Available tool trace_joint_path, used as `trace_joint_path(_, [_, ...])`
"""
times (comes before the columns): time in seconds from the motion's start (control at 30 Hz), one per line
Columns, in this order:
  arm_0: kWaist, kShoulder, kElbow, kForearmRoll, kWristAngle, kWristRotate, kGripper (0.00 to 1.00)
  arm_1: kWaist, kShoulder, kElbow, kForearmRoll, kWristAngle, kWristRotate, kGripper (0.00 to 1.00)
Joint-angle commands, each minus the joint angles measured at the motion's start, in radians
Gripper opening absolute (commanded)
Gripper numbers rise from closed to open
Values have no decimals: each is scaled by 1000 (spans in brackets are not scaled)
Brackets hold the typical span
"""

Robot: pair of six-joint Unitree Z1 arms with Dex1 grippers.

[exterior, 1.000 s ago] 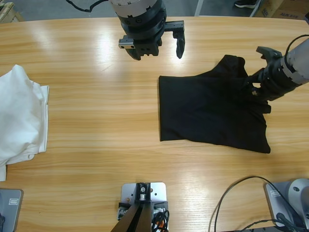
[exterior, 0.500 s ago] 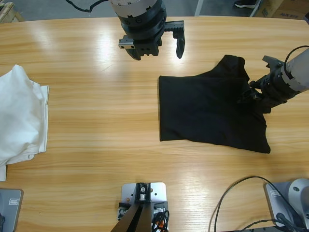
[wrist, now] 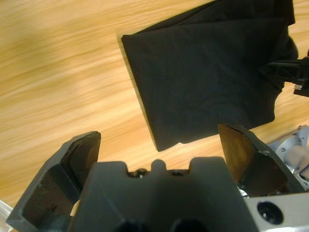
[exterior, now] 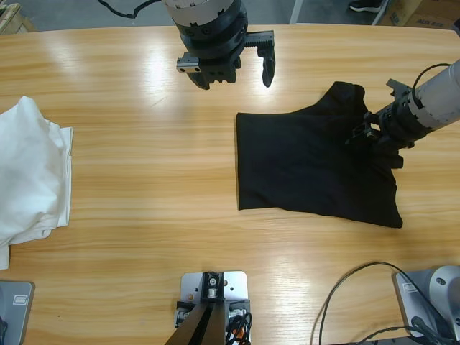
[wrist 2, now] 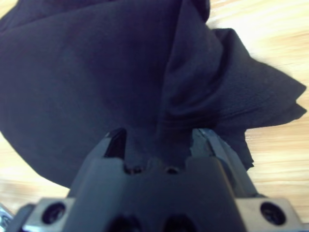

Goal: Fold clothes

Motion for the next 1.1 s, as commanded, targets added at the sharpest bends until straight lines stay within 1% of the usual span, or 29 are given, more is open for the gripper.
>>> trace_joint_path(0.03, [-4,2,-3,154,-3,4,954,-7,-45,61,12,8,63,526])
trace_joint_path(0.23, [-4,4,-3,154,-4,3,954,-6,-63,63,31,1,73,526])
trace_joint_path(0.47, [-4,3,-3,154,-4,2,954,8,7,65,-47,30,126,522])
trace_joint_path(0.67, [-4,6,-1,154,-4,4,954,13,26,68,-60,33,129,523])
trace_joint_path(0.77, [-4,5,-1,154,-3,8,954,13,50,77,-92,33,128,526])
trace_joint_path(0.9, [-4,2,4,154,-2,10,954,13,39,66,-161,30,112,526])
trace_joint_path(1.0, [-3,3,4,154,-2,10,954,4,13,9,-163,6,63,526])
trace_joint_path(1.1, [-4,3,4,154,-2,10,954,-32,17,-29,-159,-6,25,526])
